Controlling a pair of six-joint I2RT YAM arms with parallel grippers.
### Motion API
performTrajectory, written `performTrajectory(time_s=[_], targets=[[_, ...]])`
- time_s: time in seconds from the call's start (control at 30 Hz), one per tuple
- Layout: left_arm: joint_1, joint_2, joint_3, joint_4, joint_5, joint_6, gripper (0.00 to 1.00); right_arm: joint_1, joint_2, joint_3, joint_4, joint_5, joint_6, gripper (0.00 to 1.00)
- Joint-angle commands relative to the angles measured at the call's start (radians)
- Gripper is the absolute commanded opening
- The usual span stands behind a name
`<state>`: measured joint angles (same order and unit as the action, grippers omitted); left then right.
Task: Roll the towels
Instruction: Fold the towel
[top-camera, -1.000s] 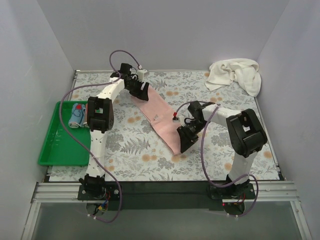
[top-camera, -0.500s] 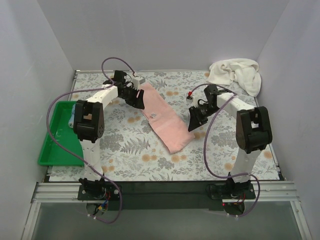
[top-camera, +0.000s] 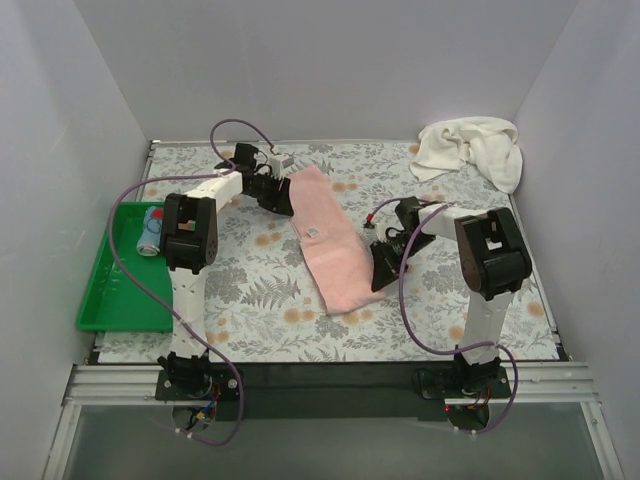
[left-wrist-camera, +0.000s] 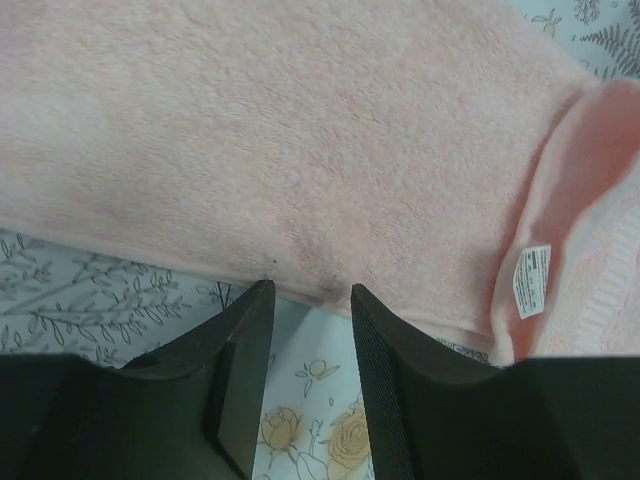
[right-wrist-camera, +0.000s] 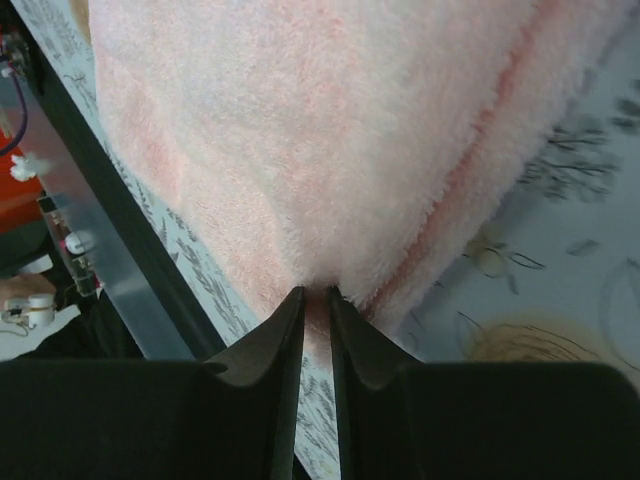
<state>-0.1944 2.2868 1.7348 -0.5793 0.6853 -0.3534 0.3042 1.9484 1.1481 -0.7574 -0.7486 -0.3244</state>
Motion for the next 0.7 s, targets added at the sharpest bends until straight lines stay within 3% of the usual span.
performTrajectory(time_s=[0.0,0.17,0.2,0.33,0.4,0.53,0.67], targets=[[-0.002,0.075,0.095,0.012,-0.032,0.039,0.34,0.082,-0.005,-0.054,0.05,-0.032,0.031,0.21],[-0.002,0.169,0.259,-0.045,-0.026,0.044,0.38,0.122,0.004,-0.021,0.061,-0.118,0.053,0.26],[0.0,0.163,0.272,-0.047,-0.018,0.045,0.47,0.119,-0.006,-0.018,0.055,-0.142,0.053,0.28],[0.015,0.027,0.284,-0.024,0.037,0.074,0.68,0.113,-0.165,-0.028,0.027,-0.241,0.018,0.36],[0.019,-0.042,0.253,-0.017,0.054,0.108,0.72,0.101,-0.233,-0.025,0.052,-0.23,0.028,0.38],[0.018,-0.321,0.058,0.044,0.072,0.174,0.79,0.093,-0.283,0.053,0.089,-0.19,0.085,0.4],[-0.032,-0.616,-0.31,0.177,0.008,0.255,0.78,0.093,-0.194,0.15,0.105,-0.216,0.139,0.38]])
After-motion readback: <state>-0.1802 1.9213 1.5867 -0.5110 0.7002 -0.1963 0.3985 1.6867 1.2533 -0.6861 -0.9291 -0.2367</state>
